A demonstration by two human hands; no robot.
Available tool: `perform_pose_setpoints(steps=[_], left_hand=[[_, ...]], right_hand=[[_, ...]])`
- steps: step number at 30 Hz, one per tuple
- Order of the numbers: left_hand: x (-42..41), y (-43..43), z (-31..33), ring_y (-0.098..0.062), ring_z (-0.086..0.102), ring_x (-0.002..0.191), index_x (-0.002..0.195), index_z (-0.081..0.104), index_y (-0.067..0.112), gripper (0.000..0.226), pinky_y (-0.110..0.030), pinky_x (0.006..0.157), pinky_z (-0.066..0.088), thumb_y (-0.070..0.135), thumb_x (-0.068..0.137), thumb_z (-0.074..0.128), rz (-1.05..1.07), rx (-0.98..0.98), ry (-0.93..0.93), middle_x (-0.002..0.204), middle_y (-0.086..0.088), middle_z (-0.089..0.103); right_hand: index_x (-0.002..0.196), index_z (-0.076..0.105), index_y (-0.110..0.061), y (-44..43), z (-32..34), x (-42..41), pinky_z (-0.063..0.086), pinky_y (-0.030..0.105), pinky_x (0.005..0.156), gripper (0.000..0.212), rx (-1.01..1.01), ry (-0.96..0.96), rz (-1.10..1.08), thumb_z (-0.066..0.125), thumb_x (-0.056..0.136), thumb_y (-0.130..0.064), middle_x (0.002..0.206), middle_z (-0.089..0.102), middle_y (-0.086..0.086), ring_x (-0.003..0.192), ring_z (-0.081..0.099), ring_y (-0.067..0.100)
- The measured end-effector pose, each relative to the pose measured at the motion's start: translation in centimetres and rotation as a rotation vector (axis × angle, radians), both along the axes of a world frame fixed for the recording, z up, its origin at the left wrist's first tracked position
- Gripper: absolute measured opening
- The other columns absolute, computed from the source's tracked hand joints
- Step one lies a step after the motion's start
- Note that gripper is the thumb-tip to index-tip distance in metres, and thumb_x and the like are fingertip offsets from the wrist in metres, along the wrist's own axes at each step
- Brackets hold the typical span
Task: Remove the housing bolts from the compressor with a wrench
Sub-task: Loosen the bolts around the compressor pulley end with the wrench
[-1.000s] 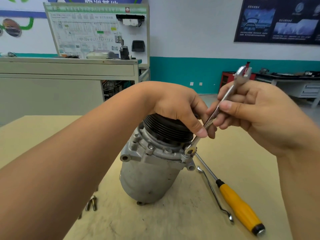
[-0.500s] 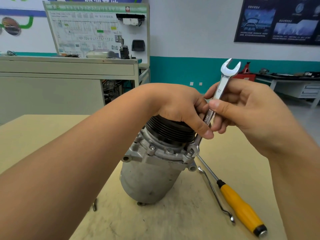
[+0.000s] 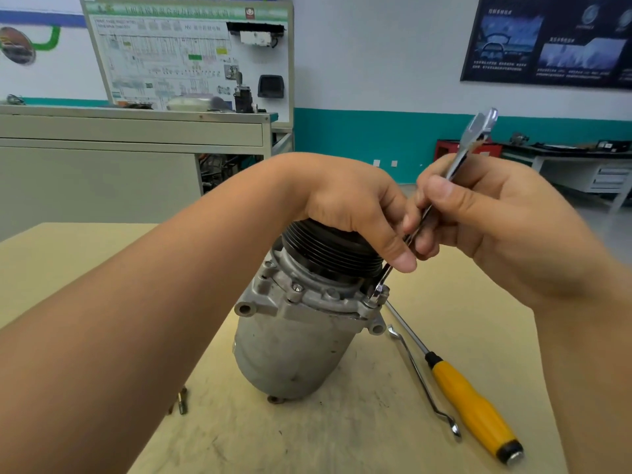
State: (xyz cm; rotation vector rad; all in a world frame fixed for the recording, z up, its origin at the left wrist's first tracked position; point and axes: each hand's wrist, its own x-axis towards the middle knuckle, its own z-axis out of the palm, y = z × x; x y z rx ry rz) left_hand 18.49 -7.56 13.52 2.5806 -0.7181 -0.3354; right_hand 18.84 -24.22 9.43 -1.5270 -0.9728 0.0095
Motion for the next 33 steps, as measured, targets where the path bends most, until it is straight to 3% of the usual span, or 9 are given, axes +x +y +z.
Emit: perform_pose_setpoints(steps=[2, 9, 15, 17, 20, 24, 27, 30, 33], left_hand=[[0.2, 0.0, 0.0, -0.012, 0.062, 0.104, 0.076, 0.070, 0.022, 0.036, -0.038, 0.105, 0.038, 0.048, 0.052, 0.069, 0.007, 0.027, -0.013, 0.104, 0.003, 0.071], [0.4, 0.0, -0.1, -0.011, 0.062, 0.104, 0.069, 0.065, 0.027, 0.015, -0.027, 0.101, 0.040, 0.037, 0.061, 0.071, -0.055, 0.006, 0.021, 0.104, 0.000, 0.070], [0.5, -0.2, -0.1, -0.009, 0.063, 0.088, 0.080, 0.068, 0.016, 0.045, -0.028, 0.089, 0.044, 0.051, 0.052, 0.068, -0.006, 0.076, -0.041, 0.087, 0.005, 0.070], [0.4, -0.3, -0.1, -0.003, 0.062, 0.078, 0.084, 0.069, 0.013, 0.054, -0.027, 0.084, 0.045, 0.053, 0.049, 0.068, 0.016, 0.088, -0.055, 0.078, 0.009, 0.068], [0.2, -0.4, -0.1, 0.004, 0.057, 0.068, 0.076, 0.068, 0.017, 0.048, -0.025, 0.077, 0.042, 0.055, 0.047, 0.067, 0.036, 0.101, -0.076, 0.066, 0.017, 0.062], [-0.1, -0.6, -0.2, 0.000, 0.058, 0.073, 0.071, 0.069, 0.022, 0.042, -0.027, 0.082, 0.042, 0.057, 0.048, 0.066, 0.045, 0.077, -0.108, 0.069, 0.016, 0.062], [-0.3, -0.2, 0.0, 0.011, 0.058, 0.075, 0.083, 0.072, 0.033, 0.030, -0.021, 0.084, 0.039, 0.050, 0.059, 0.065, -0.011, 0.053, -0.050, 0.073, 0.026, 0.065], [-0.3, 0.2, 0.1, 0.010, 0.059, 0.086, 0.087, 0.069, 0.039, 0.019, -0.021, 0.094, 0.039, 0.042, 0.069, 0.065, -0.065, 0.026, -0.005, 0.081, 0.026, 0.068], [-0.1, -0.1, -0.1, 0.002, 0.062, 0.092, 0.087, 0.072, 0.032, 0.034, -0.029, 0.097, 0.041, 0.052, 0.061, 0.062, -0.012, 0.058, -0.062, 0.089, 0.017, 0.071]], right_hand=[[0.081, 0.058, -0.011, 0.2, -0.1, -0.1, 0.050, 0.025, 0.052, 0.019, 0.003, -0.032, -0.030, 0.058, 0.081, -0.030, 0.069, 0.066, 0.002, 0.055, 0.059, 0.014], [0.084, 0.060, -0.010, 0.2, 0.3, -0.6, 0.050, 0.022, 0.048, 0.020, -0.011, -0.084, -0.111, 0.056, 0.073, -0.026, 0.064, 0.065, 0.005, 0.051, 0.063, 0.015], [0.088, 0.059, -0.014, -0.1, 0.9, -1.3, 0.052, 0.019, 0.047, 0.014, -0.042, -0.117, -0.188, 0.056, 0.075, -0.019, 0.079, 0.064, 0.018, 0.051, 0.066, 0.018], [0.087, 0.060, -0.015, -0.4, 0.9, -1.3, 0.053, 0.020, 0.048, 0.008, -0.073, -0.142, -0.196, 0.056, 0.082, -0.011, 0.079, 0.066, 0.017, 0.053, 0.067, 0.019], [0.089, 0.062, -0.019, -0.9, 1.0, -1.2, 0.053, 0.019, 0.050, 0.016, -0.131, -0.179, -0.207, 0.055, 0.087, -0.005, 0.079, 0.071, 0.009, 0.057, 0.069, 0.022], [0.092, 0.061, -0.014, -1.2, 1.0, -0.9, 0.052, 0.018, 0.048, 0.017, -0.085, -0.103, -0.164, 0.056, 0.076, -0.014, 0.075, 0.073, 0.002, 0.055, 0.069, 0.021], [0.094, 0.055, -0.010, -1.3, 0.8, -0.3, 0.053, 0.019, 0.048, 0.024, -0.051, -0.042, -0.143, 0.054, 0.071, -0.018, 0.074, 0.073, 0.005, 0.054, 0.069, 0.022], [0.094, 0.048, -0.009, -1.3, 0.5, 0.2, 0.052, 0.020, 0.047, 0.023, 0.002, 0.017, -0.099, 0.054, 0.073, -0.016, 0.073, 0.073, 0.009, 0.053, 0.068, 0.023], [0.097, 0.048, -0.010, -1.1, 0.2, 0.4, 0.051, 0.021, 0.049, 0.024, 0.030, 0.045, -0.077, 0.055, 0.075, -0.016, 0.068, 0.070, 0.008, 0.050, 0.064, 0.016]])
